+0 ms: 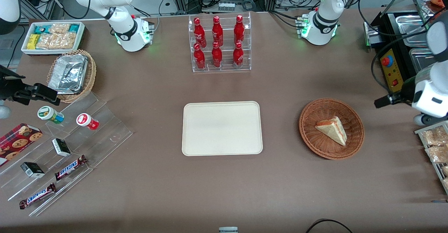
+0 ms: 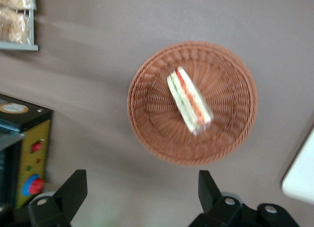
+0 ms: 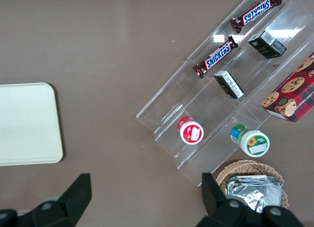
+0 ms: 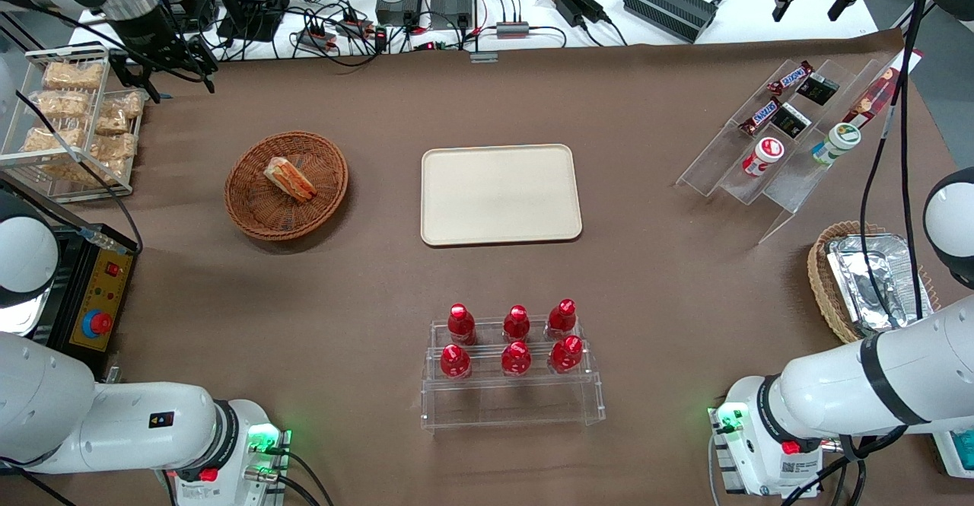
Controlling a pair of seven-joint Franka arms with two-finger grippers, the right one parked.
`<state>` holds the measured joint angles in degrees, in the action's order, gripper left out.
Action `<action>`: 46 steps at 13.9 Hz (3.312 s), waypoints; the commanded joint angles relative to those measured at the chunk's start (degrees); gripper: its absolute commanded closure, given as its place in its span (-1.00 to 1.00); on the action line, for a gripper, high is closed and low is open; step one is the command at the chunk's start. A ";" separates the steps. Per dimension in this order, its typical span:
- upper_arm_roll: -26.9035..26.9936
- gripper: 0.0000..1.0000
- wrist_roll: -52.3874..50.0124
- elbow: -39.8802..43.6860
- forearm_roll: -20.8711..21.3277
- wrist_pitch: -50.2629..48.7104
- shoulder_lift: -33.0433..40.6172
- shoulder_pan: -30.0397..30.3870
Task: Place sandwich from basket to tray
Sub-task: 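Move the left gripper from rest toward the wicker basket, then lower the open left gripper over the wrapped sandwich in the basket, then close the left gripper on the sandwich's upright edge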
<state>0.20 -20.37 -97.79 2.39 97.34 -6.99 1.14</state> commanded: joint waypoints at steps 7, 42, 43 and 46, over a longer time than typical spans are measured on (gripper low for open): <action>-0.99 -1.00 -14.96 -11.98 -0.63 21.38 -3.89 -1.04; -0.99 1.00 -34.13 -21.75 -1.60 41.02 -11.64 -6.58; -1.08 1.00 -34.73 -20.35 -1.60 38.91 -11.03 -7.02; -1.08 1.00 -34.31 -12.46 -1.60 26.29 -10.85 -10.18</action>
<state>-1.13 -53.95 -115.42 1.00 131.46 -18.52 -6.50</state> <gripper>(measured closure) 0.753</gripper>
